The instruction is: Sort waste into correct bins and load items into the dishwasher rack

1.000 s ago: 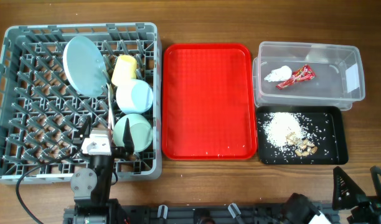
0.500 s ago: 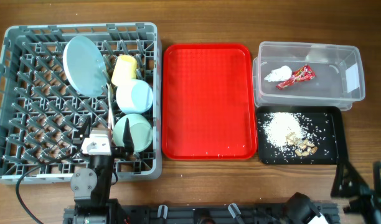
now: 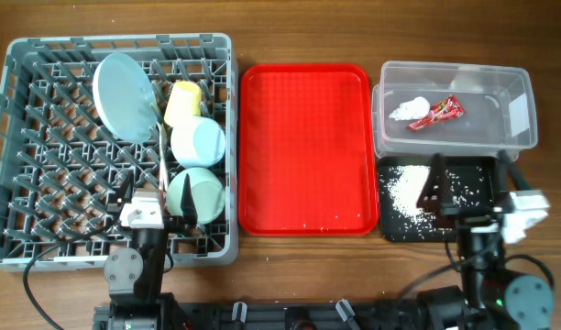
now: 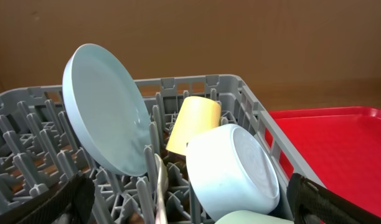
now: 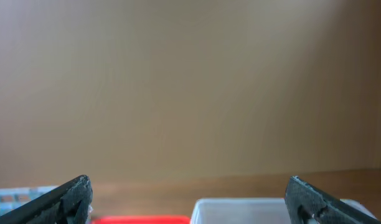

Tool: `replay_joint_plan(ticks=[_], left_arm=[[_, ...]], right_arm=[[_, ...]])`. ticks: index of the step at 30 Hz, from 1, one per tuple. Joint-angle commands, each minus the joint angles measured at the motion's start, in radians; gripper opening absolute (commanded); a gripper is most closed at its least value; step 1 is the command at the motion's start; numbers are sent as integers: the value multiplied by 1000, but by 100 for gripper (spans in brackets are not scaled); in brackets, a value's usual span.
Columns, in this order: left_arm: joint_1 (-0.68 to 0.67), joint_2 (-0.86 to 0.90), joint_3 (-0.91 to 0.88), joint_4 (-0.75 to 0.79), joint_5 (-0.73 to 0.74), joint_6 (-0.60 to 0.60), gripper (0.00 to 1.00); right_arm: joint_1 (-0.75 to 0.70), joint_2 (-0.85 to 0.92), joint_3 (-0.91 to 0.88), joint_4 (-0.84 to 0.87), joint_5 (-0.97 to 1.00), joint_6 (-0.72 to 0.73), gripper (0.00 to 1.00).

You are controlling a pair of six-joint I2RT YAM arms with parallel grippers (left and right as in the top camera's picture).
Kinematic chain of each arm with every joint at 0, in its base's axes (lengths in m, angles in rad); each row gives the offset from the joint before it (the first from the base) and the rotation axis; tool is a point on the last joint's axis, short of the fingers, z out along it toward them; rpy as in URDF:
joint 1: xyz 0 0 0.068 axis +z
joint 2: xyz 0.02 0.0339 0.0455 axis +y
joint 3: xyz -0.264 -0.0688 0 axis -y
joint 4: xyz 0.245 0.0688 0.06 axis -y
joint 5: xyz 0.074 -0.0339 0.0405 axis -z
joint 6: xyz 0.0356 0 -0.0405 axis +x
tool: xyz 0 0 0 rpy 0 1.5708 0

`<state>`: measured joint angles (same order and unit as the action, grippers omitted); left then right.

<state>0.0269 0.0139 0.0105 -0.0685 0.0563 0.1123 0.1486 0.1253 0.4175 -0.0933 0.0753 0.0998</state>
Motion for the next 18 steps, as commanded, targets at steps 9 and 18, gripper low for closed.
replay_joint_plan(ticks=[9,18], left_arm=[[-5,-10,-5,-7,-10,15,100],[-5,-10,-5,-7,-9,15,100]], right_arm=[[-68,-122,-288,116,-205,-52,100],[-72,-122,-413,186,-332,-303,100]])
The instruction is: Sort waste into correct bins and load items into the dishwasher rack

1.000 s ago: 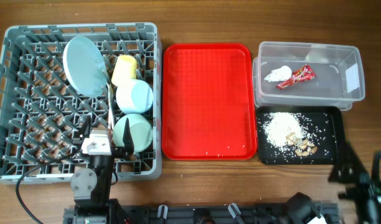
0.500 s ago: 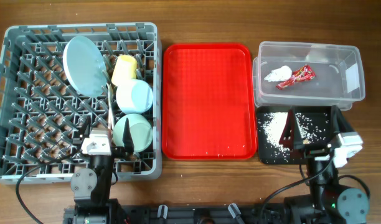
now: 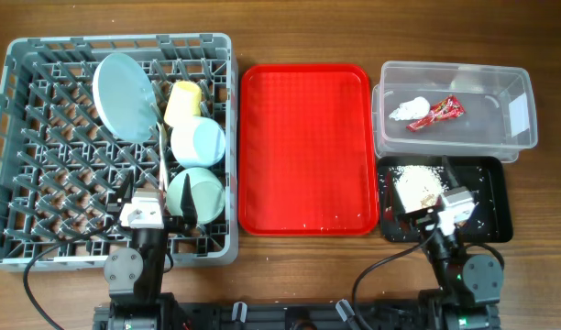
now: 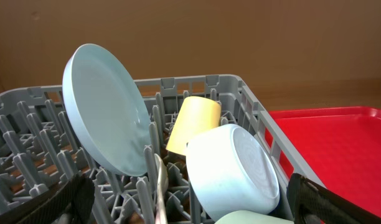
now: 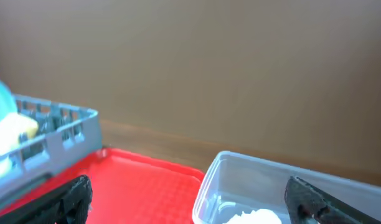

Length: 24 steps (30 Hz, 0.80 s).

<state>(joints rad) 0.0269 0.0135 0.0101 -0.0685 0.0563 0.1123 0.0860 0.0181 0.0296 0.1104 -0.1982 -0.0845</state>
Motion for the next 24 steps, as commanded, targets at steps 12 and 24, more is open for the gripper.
replay_joint_plan(ticks=[12,24], left_arm=[[-5,-10,-5,-7,-9,15,100],[-5,-10,-5,-7,-10,15,100]], right_arm=[[-176,-15,-24,-93,-24,-119,100],[-132,-15,-24,-93,-24,-123,100]])
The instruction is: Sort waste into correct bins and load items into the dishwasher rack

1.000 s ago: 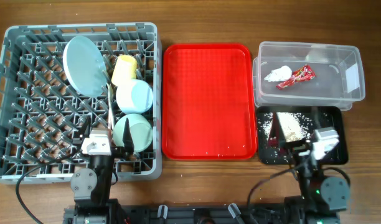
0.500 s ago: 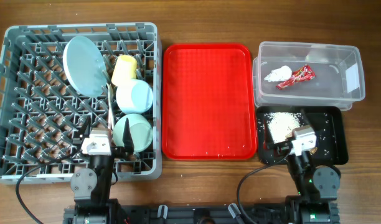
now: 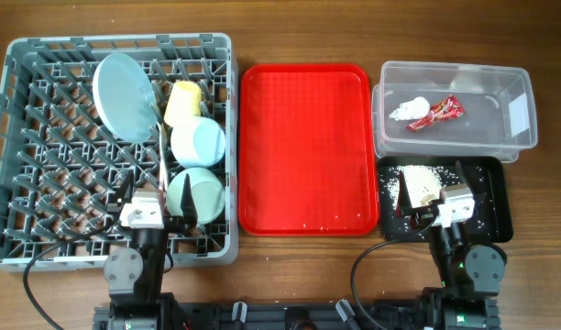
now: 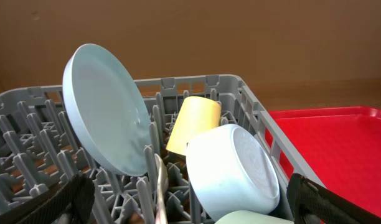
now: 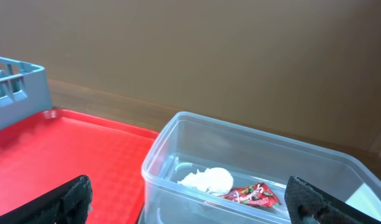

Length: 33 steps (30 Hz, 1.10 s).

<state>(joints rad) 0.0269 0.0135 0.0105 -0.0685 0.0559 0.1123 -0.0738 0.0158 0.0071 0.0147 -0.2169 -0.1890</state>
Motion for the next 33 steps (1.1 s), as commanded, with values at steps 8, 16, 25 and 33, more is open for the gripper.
replay_joint_plan(ticks=[8,16,25,33], left_arm=[[-5,-10,-5,-7,-9,15,100],[-5,-10,-5,-7,-9,15,100],[-5,-10,-5,-7,-9,15,100],[-5,-10,-5,-7,-9,15,100]], right_arm=[[36,-12,-2,3,-6,-18,100],[36,-12,-2,3,-6,-18,100],[36,22,-2,1,-5,-18,100],[36,70,-2,-9,152,-17,100]])
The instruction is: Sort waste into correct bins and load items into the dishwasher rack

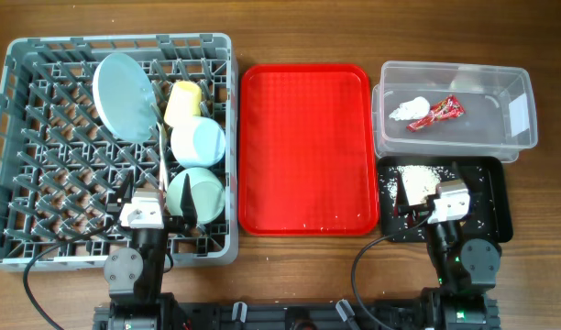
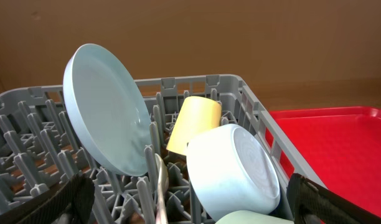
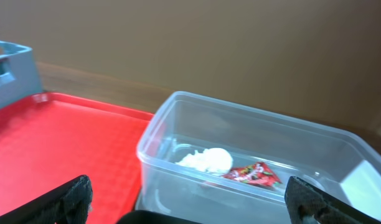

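The grey dishwasher rack [image 1: 42, 137] holds a pale blue plate [image 1: 123, 84], a yellow cup [image 1: 182, 101], a light blue bowl [image 1: 198, 142], a green cup [image 1: 196, 192] and a thin utensil [image 2: 159, 186]. The clear bin [image 1: 455, 110] contains a white crumpled tissue [image 3: 206, 160] and a red wrapper [image 3: 253, 174]. White crumbs lie in the black bin [image 1: 487, 197]. My left gripper [image 2: 190, 202] rests open at the rack's front edge, holding nothing. Low over the black bin, my right gripper [image 3: 190, 202] is open and empty and faces the clear bin.
A red tray [image 1: 305, 147] lies between the rack and the bins, with a few white specks near its front edge. Bare wooden table [image 1: 262, 37] runs along the back. A brown wall fills the background of both wrist views.
My right gripper has shifted a little; in its wrist view the clear bin sits slightly lower and nearer. The left arm and all objects are unchanged.
My right gripper was first raised at the table's right, seeing mostly the wall. Then it sat low over the black bin, turned toward the tray. Later it faced the clear bin, as it does now. The left gripper stayed open at the rack throughout.
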Tool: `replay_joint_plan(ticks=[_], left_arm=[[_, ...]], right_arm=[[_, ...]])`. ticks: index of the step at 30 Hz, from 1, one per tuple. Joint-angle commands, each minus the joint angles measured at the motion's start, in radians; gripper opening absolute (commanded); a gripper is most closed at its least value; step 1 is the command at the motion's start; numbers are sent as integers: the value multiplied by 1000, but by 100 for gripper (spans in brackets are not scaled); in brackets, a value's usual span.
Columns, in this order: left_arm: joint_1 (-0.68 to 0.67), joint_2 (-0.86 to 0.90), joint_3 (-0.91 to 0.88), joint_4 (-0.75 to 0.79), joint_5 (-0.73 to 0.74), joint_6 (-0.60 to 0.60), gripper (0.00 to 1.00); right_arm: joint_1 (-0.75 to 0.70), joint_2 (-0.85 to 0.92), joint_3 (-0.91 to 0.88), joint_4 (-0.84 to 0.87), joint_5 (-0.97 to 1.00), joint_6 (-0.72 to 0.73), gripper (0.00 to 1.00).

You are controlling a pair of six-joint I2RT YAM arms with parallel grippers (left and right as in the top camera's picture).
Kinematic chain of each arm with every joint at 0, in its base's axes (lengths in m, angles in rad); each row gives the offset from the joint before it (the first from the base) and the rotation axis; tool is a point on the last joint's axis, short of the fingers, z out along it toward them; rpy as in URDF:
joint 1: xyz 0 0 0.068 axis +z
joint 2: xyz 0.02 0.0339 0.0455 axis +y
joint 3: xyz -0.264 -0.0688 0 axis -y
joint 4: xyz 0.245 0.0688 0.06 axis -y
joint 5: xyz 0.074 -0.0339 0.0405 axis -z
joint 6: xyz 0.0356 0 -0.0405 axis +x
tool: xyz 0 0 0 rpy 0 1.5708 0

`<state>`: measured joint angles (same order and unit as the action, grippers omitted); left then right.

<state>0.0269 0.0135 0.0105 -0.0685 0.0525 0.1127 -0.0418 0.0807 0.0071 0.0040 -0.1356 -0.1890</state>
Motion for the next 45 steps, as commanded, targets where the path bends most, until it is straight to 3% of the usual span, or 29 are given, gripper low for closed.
replay_joint_plan(ticks=[1,15,18,45], left_arm=[[-5,-10,-5,-7,-6,14,100],[-5,-10,-5,-7,-6,14,100],[-5,-10,-5,-7,-6,14,100],[-5,-10,-5,-7,-6,14,100]], right_arm=[[4,5,-2,2,84,-17,100],[4,4,-2,-2,87,-18,100],[4,-80,-2,-2,87,-18,100],[26,-78,-2,-2,87,-18,100]])
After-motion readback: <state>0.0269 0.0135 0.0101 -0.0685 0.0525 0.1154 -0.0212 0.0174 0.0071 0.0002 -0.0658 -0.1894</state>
